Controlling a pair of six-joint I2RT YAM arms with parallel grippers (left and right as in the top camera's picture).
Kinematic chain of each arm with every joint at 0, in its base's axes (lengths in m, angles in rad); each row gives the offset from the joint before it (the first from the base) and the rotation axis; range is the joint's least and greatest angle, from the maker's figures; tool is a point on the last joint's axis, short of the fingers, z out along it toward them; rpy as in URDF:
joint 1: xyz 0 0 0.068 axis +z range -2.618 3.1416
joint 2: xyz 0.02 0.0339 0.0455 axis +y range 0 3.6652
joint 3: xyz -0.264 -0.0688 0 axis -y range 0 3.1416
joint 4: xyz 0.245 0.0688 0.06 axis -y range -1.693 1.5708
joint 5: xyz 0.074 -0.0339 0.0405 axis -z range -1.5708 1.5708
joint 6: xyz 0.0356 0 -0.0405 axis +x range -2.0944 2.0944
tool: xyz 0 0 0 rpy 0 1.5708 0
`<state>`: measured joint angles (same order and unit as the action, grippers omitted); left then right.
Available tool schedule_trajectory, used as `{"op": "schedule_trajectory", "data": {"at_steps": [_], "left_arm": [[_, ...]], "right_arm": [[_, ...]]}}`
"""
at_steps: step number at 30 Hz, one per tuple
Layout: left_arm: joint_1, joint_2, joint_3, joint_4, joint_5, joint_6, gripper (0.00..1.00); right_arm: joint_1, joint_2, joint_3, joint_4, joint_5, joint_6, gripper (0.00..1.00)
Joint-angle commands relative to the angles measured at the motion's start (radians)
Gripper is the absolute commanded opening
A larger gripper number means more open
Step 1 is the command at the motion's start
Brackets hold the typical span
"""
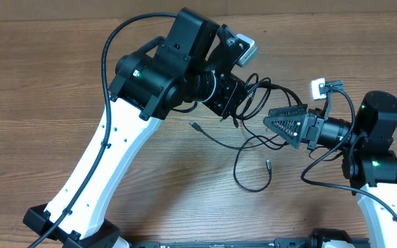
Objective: Untangle cables
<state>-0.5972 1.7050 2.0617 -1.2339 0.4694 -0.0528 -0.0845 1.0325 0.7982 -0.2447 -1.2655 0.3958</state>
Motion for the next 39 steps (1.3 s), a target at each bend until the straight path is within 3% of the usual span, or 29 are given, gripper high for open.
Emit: {"op": "schedule_trajectory", "data": {"at_steps": [1,11,18,25,27,30,39], "left_arm": [[-0.020,0.010,0.016,0.005,0.023,0.029,0.04],[-0.098,0.010,0.016,0.005,0.029,0.153,0.04],[-0.105,0.010,0.016,0.000,0.029,0.162,0.04],[-0.114,0.020,0.015,-0.011,0.090,0.162,0.04],[-0.121,0.023,0.015,0.003,0.160,0.174,0.04],[-0.122,0.023,0.015,0.008,0.156,0.177,0.04],[-0.123,0.023,0.015,0.000,0.141,0.181,0.04]], "right_arm": [[-0.001,-0.002,0.005,0.009,-0.041,-0.002,0.81],[-0.001,-0.002,0.005,0.096,-0.043,-0.002,0.76],[-0.001,-0.002,0.005,0.147,-0.042,0.002,0.72],[-0.001,-0.002,0.005,0.302,-0.040,0.138,0.71],[-0.001,-0.002,0.005,0.335,-0.039,0.179,0.66],[-0.001,-0.002,0.005,0.341,-0.038,0.185,0.51],[-0.001,-0.002,0.005,0.388,-0.027,0.235,0.25]]}}
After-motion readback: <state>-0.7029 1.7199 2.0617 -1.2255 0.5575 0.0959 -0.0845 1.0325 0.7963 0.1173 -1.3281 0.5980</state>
